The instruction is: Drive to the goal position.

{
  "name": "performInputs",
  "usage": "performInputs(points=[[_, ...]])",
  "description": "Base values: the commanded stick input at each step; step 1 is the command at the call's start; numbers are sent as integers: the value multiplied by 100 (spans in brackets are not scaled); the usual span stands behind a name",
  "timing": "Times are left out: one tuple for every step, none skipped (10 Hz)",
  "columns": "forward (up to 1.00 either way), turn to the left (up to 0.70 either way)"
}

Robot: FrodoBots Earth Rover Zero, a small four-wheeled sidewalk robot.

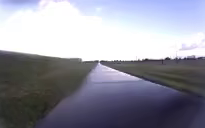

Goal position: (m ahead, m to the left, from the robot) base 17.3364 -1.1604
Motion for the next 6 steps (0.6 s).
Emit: performInputs(points=[[45,0],[45,0],[45,0],[45,0],[45,0],[45,0]])
